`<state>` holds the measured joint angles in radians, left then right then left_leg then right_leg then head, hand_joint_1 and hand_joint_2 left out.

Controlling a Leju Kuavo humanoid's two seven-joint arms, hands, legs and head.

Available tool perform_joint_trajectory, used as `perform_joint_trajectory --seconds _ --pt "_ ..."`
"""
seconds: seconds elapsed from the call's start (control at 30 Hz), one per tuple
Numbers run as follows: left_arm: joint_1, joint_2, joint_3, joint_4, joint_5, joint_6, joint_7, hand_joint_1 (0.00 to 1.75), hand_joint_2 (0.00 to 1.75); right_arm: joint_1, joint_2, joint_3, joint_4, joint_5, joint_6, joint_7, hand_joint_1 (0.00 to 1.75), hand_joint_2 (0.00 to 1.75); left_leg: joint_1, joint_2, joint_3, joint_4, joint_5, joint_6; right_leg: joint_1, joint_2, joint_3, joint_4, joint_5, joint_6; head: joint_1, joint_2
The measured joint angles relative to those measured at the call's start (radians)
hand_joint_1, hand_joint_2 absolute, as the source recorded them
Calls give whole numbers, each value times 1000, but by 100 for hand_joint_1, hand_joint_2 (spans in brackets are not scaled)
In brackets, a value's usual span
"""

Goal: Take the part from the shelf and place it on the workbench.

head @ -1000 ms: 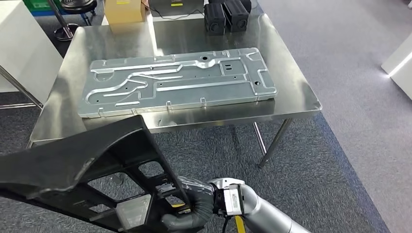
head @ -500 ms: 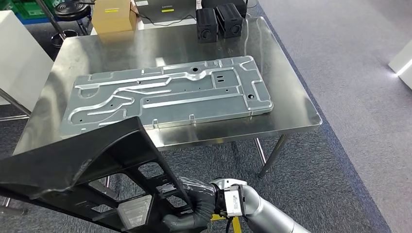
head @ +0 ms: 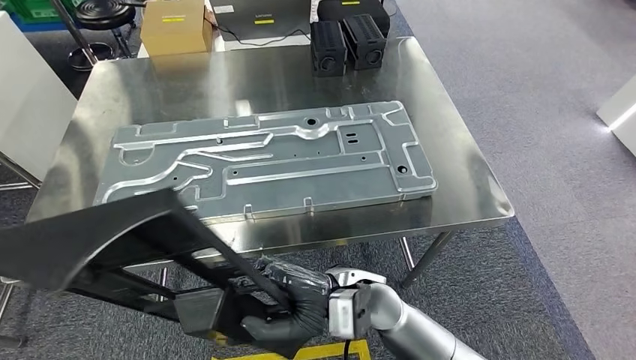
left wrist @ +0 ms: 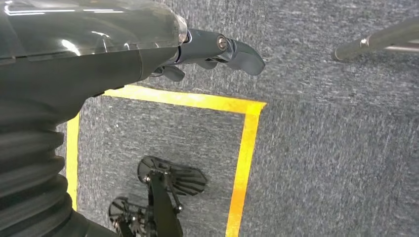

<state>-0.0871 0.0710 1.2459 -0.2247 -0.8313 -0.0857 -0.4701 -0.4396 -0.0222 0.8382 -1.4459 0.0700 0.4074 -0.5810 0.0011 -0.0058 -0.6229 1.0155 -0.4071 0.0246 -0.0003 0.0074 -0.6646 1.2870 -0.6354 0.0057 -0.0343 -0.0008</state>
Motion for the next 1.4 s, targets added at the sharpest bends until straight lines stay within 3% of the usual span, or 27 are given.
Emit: perform_joint_trajectory --seconds 0.07,0.13,0.17,0.27,0.3,0.4,0.43,0.5,0.57,0.6,0.63,0.7,0.73,0.77,0.9,0.97,1.03,1.07,1.1,1.13,1.23,1.3,1.4 --pt "0 0 0 0 -2 -1 0 0 175 -10 0 0 -6 41 -28 10 171 175 0 0 5 1 -5 0 -3 -1 -43 50 2 2 0 0" --pt "0 -1 0 0 -3 -2 0 0 175 -13 0 0 -8 51 -34 12 171 175 0 0 6 1 -6 0 -3 -1 -48 51 8 2 0 0" --pt "0 -1 0 0 -5 -4 -1 0 175 -27 1 -1 -12 65 -42 18 171 175 0 -1 10 2 -9 -1 -4 -1 -40 20 36 2 0 0" --pt "-15 -5 0 0 -9 -9 -3 0 175 -171 42 -17 -40 98 -47 83 171 175 -4 -2 20 13 -29 -19 -2 -1 20 -194 175 -11 0 0" --pt "-21 -7 0 0 -5 -7 0 0 175 -222 63 -24 -45 99 -41 109 171 175 -5 -2 21 15 -32 -27 0 -1 32 -235 194 -17 -1 0" --pt "-30 -10 5 0 12 3 9 0 175 -316 118 -28 -43 108 -35 156 171 175 -1 -1 14 35 -52 -44 -3 -1 39 -246 198 -34 -1 0" --pt "-32 -12 9 0 17 7 12 0 175 -347 137 -28 -35 110 -35 166 171 175 1 -1 -1 72 -73 -49 -5 -1 42 -250 198 -38 -1 0" --pt "-34 -14 20 0 26 14 15 0 175 -405 175 -28 -6 118 -42 179 171 175 5 0 -59 196 -132 -58 -4 -2 45 -251 196 -44 -2 0" --pt "-33 -17 28 0 31 18 14 0 175 -444 200 -28 30 134 -59 183 171 175 9 0 -111 289 -157 -65 -2 -3 48 -251 192 -46 -2 0" --pt "-32 -18 30 0 30 17 9 0 175 -456 207 -28 44 145 -69 185 171 175 11 0 -112 284 -140 -67 -1 -3 50 -250 190 -46 -2 0" --pt "-29 -18 32 0 28 11 1 0 175 -469 213 -28 60 159 -82 190 171 175 12 0 -97 243 -109 -68 -1 -3 52 -249 188 -45 -2 0" --pt "-23 -17 32 0 14 -12 -23 0 175 -510 224 -28 99 206 -122 218 171 175 14 1 -34 103 -41 -67 0 -2 54 -244 181 -39 -2 0" --pt "-23 -16 32 0 6 -24 -31 0 175 -532 228 -28 123 236 -149 235 171 175 12 1 -11 52 -24 -62 1 -1 54 -243 178 -35 -2 0" --pt "-24 -15 31 0 -2 -33 -36 0 175 -551 229 -29 150 270 -179 248 171 175 10 0 3 22 -18 -57 2 -1 54 -243 177 -30 -1 0" --pt "-31 -13 23 0 -19 -37 -29 0 175 -586 215 -31 283 421 -284 247 171 175 12 -3 8 8 -17 -32 3 -4 50 -233 168 -10 0 0" --pt "-36 -13 19 0 -20 -34 -23 0 175 -598 204 -37 359 468 -327 234 171 175 13 -2 12 2 -15 -23 3 -4 13 -158 128 -1 0 0" --pt "-40 -13 17 0 -18 -31 -21 0 175 -611 196 -47 467 514 -385 218 171 175 11 -2 13 2 -16 -17 2 -4 -55 -35 83 3 0 0" --pt "-40 -13 17 0 -15 -30 -21 0 175 -613 192 -54 524 539 -416 218 171 175 10 -2 15 2 -18 -14 2 -4 -80 5 79 3 0 0" --pt "-38 -13 17 0 -12 -29 -22 0 175 -614 186 -60 576 562 -445 225 171 175 9 -3 17 2 -19 -12 3 -4 -91 13 92 1 0 0" --pt "-33 -13 17 0 -9 -30 -24 0 175 -614 180 -65 621 585 -470 238 171 175 9 -5 19 3 -21 -11 3 -4 -83 -15 121 -3 0 0" --pt "-19 -14 17 0 -6 -31 -36 0 175 -627 164 -81 736 644 -535 282 171 175 3 -6 21 5 -26 -15 10 -5 -10 -197 213 -21 0 0" --pt "-16 -15 17 0 -7 -32 -41 0 175 -637 153 -91 800 685 -564 314 171 175 0 -6 20 5 -29 -22 15 -7 12 -250 224 -27 -1 0" --pt "-14 -13 17 0 -10 -34 -47 0 175 -640 128 -98 876 760 -581 384 171 175 0 -4 20 10 -40 -34 10 -9 22 -267 226 -33 -1 0"
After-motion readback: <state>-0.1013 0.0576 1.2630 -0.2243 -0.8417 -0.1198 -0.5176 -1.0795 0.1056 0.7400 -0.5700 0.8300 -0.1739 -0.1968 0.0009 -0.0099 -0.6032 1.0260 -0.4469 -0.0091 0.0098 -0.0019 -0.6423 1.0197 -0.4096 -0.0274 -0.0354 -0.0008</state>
